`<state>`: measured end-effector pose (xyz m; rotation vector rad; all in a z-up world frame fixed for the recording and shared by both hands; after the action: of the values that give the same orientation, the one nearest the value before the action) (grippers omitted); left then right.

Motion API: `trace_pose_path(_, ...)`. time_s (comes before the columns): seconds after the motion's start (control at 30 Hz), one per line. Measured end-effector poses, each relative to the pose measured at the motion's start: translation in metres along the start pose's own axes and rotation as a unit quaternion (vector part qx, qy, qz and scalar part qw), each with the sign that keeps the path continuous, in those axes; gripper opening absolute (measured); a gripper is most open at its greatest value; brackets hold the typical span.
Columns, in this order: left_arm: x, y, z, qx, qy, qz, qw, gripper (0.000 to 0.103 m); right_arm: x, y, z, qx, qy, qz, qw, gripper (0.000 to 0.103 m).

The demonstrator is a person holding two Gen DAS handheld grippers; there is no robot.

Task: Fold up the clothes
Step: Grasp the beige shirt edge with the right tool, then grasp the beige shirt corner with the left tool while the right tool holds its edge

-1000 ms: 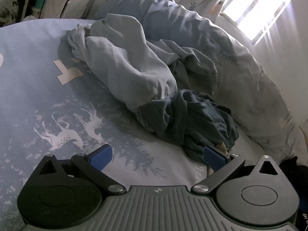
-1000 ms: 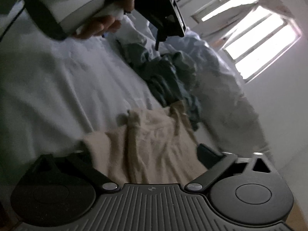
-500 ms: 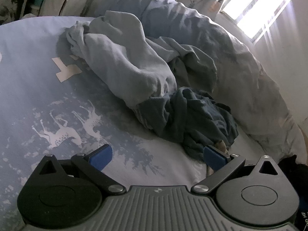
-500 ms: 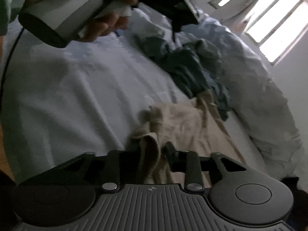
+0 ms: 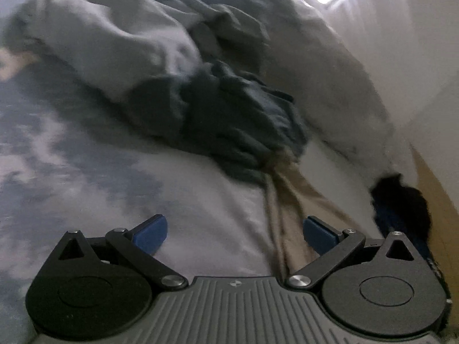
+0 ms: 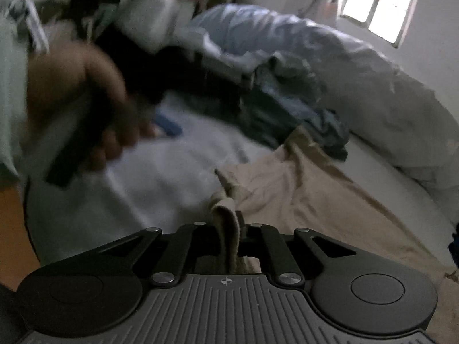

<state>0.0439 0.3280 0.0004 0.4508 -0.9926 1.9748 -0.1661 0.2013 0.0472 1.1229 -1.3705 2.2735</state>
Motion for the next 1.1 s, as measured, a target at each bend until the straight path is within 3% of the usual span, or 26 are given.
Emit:
trace_pose_path(0.13,-0.02,-0.011,0.007,-0.003,0.027,0.0,0.9996,0.103,0.018,0.003,0.02,-0.035,-0.029,0.027,0.999,0.008)
trace_pose_path(0.57,-0.087,-0.045,0.04,-0.023,0.052,-0.004,0.9984,0.103,0.036,0.014,0.049,-0.037,-0.084,0.06,0.994,0.007)
trace_pose_path(0.63,-0.091,-0.049,0.039,-0.013,0.051,0.001,0.9986,0.096,0.036,0.014,0.053,-0.039,-0.088,0.064,0.993,0.007)
trace_pose_path(0.8,-0.102,-0.054,0.035,-0.001,0.018,-0.001,0.9998,0.05,0.042,0.016,0.065,-0.055,-0.105,0.074,0.99,0.007)
trace_pose_path(0.93,-0.106,-0.058,0.034,-0.003,0.003,-0.013,0.9999,0.038,0.044,0.018,0.074,-0.063,-0.11,0.077,0.989,0.007)
trace_pose_path(0.97,-0.107,-0.058,0.034,-0.002,0.0,-0.017,0.9999,0.023,0.044,0.019,0.076,-0.065,-0.112,0.078,0.989,0.007)
trace_pose_path(1.1,-0.106,-0.059,0.032,0.014,0.0,-0.023,0.9996,0.016,0.044,0.021,0.083,-0.075,-0.107,0.081,0.988,0.007)
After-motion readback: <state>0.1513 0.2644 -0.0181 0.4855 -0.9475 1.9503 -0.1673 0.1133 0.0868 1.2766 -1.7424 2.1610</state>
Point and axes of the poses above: each gripper's, at about its wrist camera, not at the fingertips, and x roughly against the way its jaws point, z to its right, y to its underside, the point moved 4 cm from there along -x, roughly the way its jaws point, and after that the axes turned 11 degrees about -z, right-handed, at the moved point
